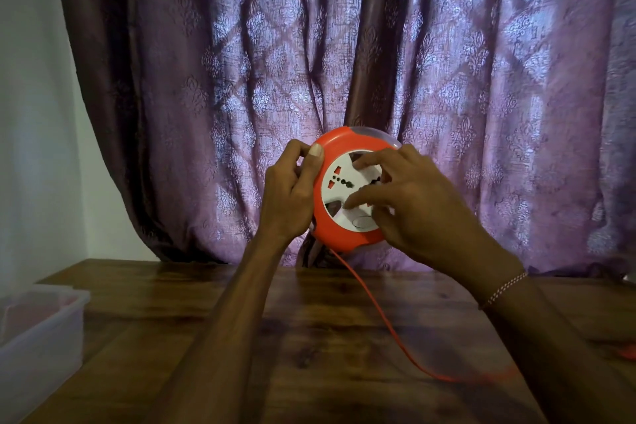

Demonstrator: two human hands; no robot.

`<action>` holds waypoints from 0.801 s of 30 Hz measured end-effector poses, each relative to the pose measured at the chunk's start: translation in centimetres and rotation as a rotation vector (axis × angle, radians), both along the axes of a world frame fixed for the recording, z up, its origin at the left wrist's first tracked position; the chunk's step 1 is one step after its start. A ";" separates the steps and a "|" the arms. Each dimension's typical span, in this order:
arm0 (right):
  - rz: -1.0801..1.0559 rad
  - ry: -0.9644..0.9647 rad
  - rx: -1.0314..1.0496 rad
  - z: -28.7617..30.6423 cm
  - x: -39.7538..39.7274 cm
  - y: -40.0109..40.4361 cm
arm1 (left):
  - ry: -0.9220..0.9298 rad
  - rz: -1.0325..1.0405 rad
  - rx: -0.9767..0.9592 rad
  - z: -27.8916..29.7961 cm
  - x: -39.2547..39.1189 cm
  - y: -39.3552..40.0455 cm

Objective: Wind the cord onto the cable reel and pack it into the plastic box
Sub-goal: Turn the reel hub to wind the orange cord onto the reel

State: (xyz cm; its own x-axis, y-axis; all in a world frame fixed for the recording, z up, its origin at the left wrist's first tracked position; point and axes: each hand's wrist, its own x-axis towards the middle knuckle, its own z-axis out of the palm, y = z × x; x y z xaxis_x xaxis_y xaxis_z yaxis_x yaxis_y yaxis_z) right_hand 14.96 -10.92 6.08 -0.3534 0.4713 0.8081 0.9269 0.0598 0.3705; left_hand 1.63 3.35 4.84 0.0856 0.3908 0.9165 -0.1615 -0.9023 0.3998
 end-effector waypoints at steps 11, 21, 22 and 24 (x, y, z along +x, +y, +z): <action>-0.294 -0.063 -0.002 -0.3 -1.3 -0.4 | -0.006 0.006 0.009 0.1 0.0 -0.2; -0.256 0.255 0.133 -1.0 -1.5 0.2 | 0.003 -0.013 0.016 -0.1 0.5 -0.2; -0.230 0.307 0.165 -1.1 -1.5 0.2 | 0.006 -0.017 0.017 -0.1 0.6 -0.2; -0.179 0.409 0.177 -1.0 -1.4 0.3 | 0.005 -0.022 0.021 -0.1 0.7 -0.2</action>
State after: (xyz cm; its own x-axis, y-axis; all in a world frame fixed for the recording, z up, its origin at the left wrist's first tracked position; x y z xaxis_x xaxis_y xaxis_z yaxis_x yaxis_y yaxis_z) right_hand 13.52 -10.65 5.03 0.0841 0.3381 0.9374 0.9888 -0.1450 -0.0364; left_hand 2.34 3.14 4.76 0.0984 0.3691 0.9242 -0.1796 -0.9068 0.3813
